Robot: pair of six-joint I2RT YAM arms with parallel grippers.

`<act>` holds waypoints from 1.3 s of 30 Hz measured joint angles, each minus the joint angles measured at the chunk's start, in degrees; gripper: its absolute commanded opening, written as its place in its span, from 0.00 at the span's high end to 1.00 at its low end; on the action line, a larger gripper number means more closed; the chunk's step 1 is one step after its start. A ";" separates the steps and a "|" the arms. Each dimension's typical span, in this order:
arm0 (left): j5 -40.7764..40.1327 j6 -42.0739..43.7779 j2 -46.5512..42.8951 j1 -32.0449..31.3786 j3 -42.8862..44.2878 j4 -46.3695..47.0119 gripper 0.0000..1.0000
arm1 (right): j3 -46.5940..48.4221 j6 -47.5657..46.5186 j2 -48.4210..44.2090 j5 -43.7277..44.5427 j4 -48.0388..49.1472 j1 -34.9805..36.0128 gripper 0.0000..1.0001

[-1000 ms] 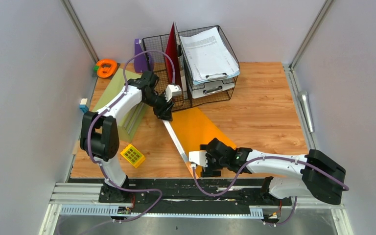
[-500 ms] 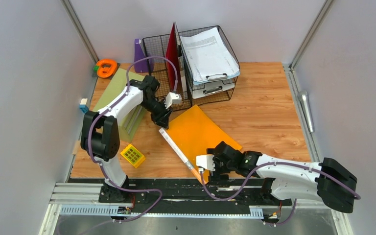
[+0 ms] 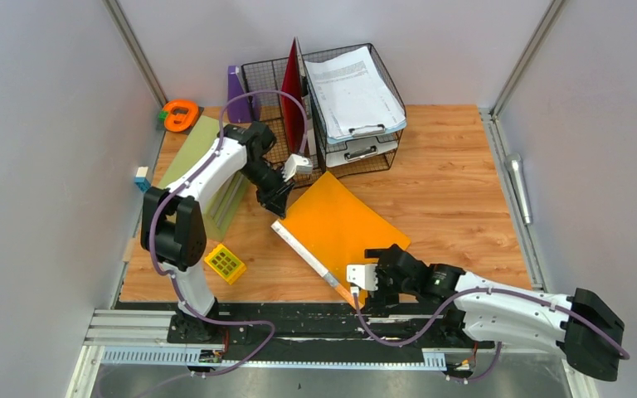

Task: Organize the desk
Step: Pick up the folder from the corner of the board.

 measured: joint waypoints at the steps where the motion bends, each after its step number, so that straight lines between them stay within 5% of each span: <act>1: -0.22 -0.02 0.00 -0.13 0.35 -0.61 1.00 | -0.48 -0.39 -1.09 0.81 -0.17 -0.28 0.10; 24: -2.32 -4.39 4.74 -2.19 9.49 -3.26 1.00 | -7.65 -9.64 -19.67 5.42 -2.05 -4.20 0.19; 39: -6.36 -7.02 5.07 -2.25 14.60 -1.20 1.00 | 10.69 -1.57 -16.59 -15.37 -17.88 -7.10 0.19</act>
